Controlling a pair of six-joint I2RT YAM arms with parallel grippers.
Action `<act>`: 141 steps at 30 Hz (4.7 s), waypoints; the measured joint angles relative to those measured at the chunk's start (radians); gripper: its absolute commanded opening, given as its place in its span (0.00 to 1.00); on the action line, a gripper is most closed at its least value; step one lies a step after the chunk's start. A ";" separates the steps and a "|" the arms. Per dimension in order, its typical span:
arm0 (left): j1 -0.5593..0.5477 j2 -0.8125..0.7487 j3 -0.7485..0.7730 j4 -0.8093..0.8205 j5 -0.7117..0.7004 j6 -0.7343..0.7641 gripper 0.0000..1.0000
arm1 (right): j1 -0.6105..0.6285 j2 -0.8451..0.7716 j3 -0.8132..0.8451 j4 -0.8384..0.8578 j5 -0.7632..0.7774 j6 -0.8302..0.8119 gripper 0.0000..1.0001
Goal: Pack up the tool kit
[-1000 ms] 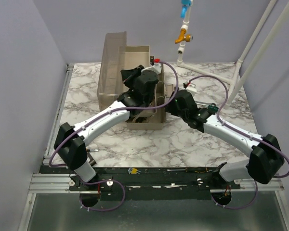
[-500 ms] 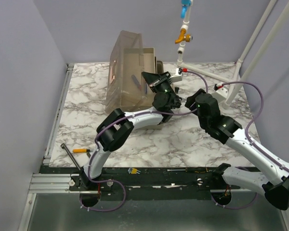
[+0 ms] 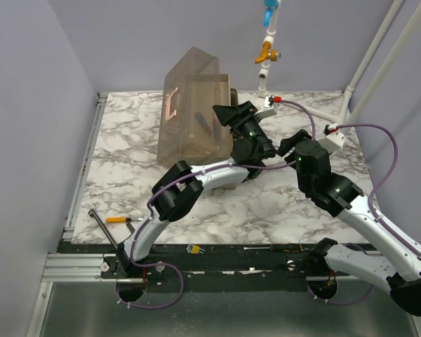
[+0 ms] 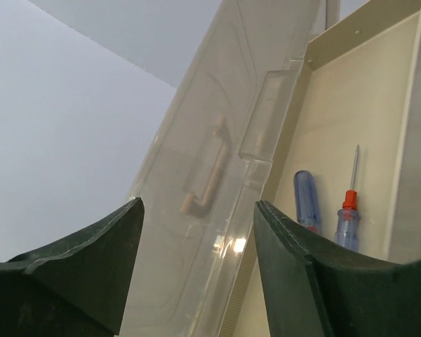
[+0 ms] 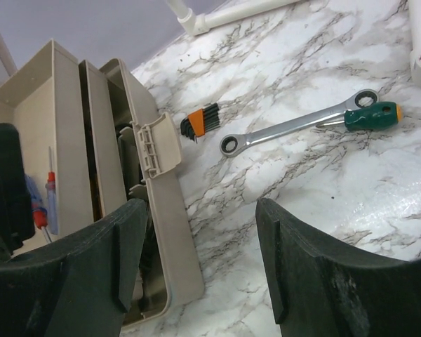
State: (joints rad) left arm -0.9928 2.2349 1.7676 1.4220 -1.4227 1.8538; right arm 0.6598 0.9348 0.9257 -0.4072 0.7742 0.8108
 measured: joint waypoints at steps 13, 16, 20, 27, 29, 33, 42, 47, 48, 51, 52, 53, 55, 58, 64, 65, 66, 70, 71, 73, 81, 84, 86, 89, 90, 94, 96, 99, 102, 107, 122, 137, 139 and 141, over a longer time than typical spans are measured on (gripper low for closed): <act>-0.027 0.287 0.500 0.072 -0.084 0.027 0.76 | -0.023 -0.053 0.037 -0.003 0.112 -0.053 0.70; -0.045 0.302 0.516 0.072 -0.100 -0.035 0.78 | -0.019 -0.082 0.037 -0.029 0.115 -0.079 0.70; -0.069 0.300 0.510 0.072 -0.112 -0.126 0.79 | -0.015 -0.128 0.035 -0.050 0.115 -0.106 0.70; -0.130 0.139 0.336 0.071 -0.072 -0.289 0.78 | -0.006 -0.252 -0.045 0.064 0.071 -0.179 0.70; -0.140 0.060 0.282 0.071 -0.035 -0.312 0.78 | -0.006 -0.264 -0.051 0.098 0.067 -0.195 0.70; -0.145 -0.134 0.148 0.068 0.031 -0.356 0.78 | -0.006 -0.273 -0.071 0.121 0.042 -0.224 0.71; -0.148 -0.579 -0.233 -0.199 0.142 -0.673 0.77 | -0.006 -0.261 -0.135 0.168 -0.089 -0.264 0.74; -0.160 -0.789 -0.370 -0.880 0.415 -1.201 0.85 | -0.006 -0.177 -0.145 0.205 -0.200 -0.270 0.75; -0.150 -0.877 -0.428 -1.030 0.559 -1.350 0.86 | -0.006 -0.153 -0.145 0.212 -0.225 -0.269 0.75; -0.089 -1.053 -0.544 -1.238 0.790 -1.587 0.89 | -0.006 -0.050 -0.144 0.233 -0.294 -0.262 0.73; -0.054 -1.096 -0.557 -1.296 0.860 -1.663 0.90 | -0.006 -0.005 -0.136 0.228 -0.313 -0.258 0.73; 0.005 -1.125 -0.558 -1.354 0.942 -1.738 0.91 | -0.006 0.053 -0.116 0.218 -0.330 -0.249 0.73; 0.106 -1.143 -0.538 -1.450 1.067 -1.873 0.96 | -0.008 0.202 -0.041 0.193 -0.369 -0.229 0.73; 0.205 -1.107 -0.496 -1.594 1.196 -2.005 0.99 | -0.030 0.356 0.020 0.195 -0.439 -0.201 0.74; 0.347 -0.958 -0.424 -1.839 1.379 -2.166 0.98 | -0.204 0.476 0.022 0.243 -0.634 -0.113 0.73; 0.370 -0.936 -0.421 -1.872 1.396 -2.183 0.98 | -0.233 0.484 0.019 0.260 -0.657 -0.100 0.73; 0.392 -0.917 -0.421 -1.900 1.410 -2.197 0.99 | -0.259 0.486 0.014 0.281 -0.681 -0.089 0.73; 0.462 -0.883 -0.421 -1.960 1.450 -2.234 0.99 | -0.340 0.496 -0.014 0.405 -0.783 -0.054 0.69; 0.475 -0.879 -0.421 -1.966 1.464 -2.241 0.98 | -0.355 0.506 -0.019 0.438 -0.813 -0.050 0.69; 0.526 -0.859 -0.409 -1.986 1.519 -2.250 0.99 | -0.377 0.537 -0.027 0.503 -0.863 -0.045 0.69; 0.645 -0.764 -0.339 -2.015 1.635 -2.258 0.99 | -0.405 0.682 -0.039 0.661 -0.981 -0.018 0.68; 0.650 -0.743 -0.329 -2.015 1.664 -2.259 0.98 | -0.419 0.729 -0.040 0.730 -1.033 0.013 0.68; 0.651 -0.729 -0.329 -2.015 1.683 -2.261 0.98 | -0.433 0.755 -0.046 0.790 -1.067 0.043 0.68; 0.653 -0.713 -0.329 -2.014 1.700 -2.265 0.98 | -0.454 0.788 -0.065 0.884 -1.117 0.089 0.66; 0.653 -0.710 -0.329 -2.014 1.704 -2.266 0.98 | -0.460 0.799 -0.071 0.910 -1.131 0.100 0.64; 0.653 -0.689 -0.329 -2.011 1.716 -2.267 0.97 | -0.470 0.841 -0.076 0.980 -1.169 0.133 0.53; 0.653 -0.680 -0.329 -2.007 1.720 -2.268 0.97 | -0.471 0.857 -0.076 1.007 -1.185 0.144 0.50; 0.655 -0.671 -0.327 -2.007 1.722 -2.270 0.97 | -0.472 0.872 -0.076 1.033 -1.207 0.158 0.44; 0.659 -0.660 -0.319 -2.005 1.723 -2.271 0.97 | -0.471 0.880 -0.075 1.053 -1.234 0.162 0.33; 0.660 -0.656 -0.314 -2.004 1.724 -2.271 0.96 | -0.472 0.881 -0.050 1.046 -1.262 0.159 0.19; 0.666 -0.601 -0.257 -2.002 1.749 -2.280 0.95 | -0.469 0.813 0.023 0.827 -1.236 0.002 0.07; 0.672 -0.582 -0.242 -2.000 1.752 -2.282 0.94 | -0.438 0.804 0.055 0.795 -1.243 -0.071 0.26; 0.673 -0.581 -0.242 -2.000 1.752 -2.282 0.94 | -0.437 0.804 0.055 0.806 -1.256 -0.071 0.41; 0.674 -0.579 -0.240 -1.999 1.753 -2.282 0.94 | -0.434 0.804 0.056 0.860 -1.305 -0.051 0.48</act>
State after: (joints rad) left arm -0.3187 1.6554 1.5272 -0.5774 0.3305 -0.4282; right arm 0.2256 1.7386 0.9817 0.4530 -0.5308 0.7601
